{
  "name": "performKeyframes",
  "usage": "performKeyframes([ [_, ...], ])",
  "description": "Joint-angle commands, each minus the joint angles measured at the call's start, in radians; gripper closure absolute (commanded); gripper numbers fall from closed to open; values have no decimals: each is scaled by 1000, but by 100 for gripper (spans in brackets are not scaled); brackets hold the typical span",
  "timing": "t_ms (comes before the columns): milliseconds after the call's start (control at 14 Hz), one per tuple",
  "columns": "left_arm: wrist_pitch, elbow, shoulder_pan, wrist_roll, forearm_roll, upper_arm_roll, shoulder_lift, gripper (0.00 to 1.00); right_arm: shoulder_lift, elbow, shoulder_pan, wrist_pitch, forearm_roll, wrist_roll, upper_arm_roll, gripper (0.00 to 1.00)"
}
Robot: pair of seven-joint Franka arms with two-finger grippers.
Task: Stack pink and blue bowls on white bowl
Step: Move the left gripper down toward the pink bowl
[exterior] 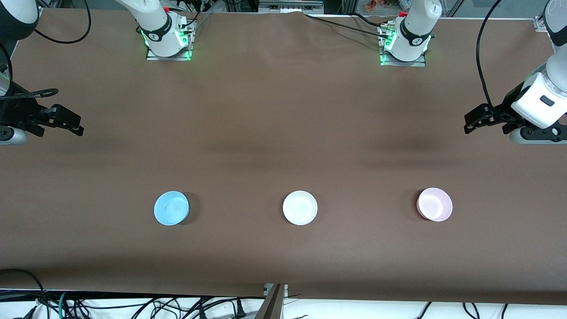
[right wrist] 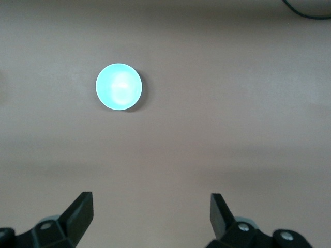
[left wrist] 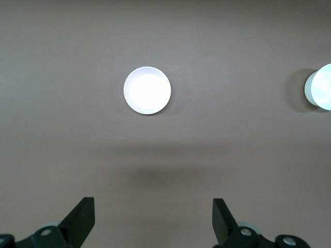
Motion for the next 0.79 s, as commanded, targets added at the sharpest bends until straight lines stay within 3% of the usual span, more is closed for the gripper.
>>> performKeyframes([
  [0,-17,35,5,22,-17,2,16,0,-1,8,-7,6,17,12,3,0],
  [714,68,34,23,21,-7,4,92,0,26,5,-7,75,17,12,3,0],
])
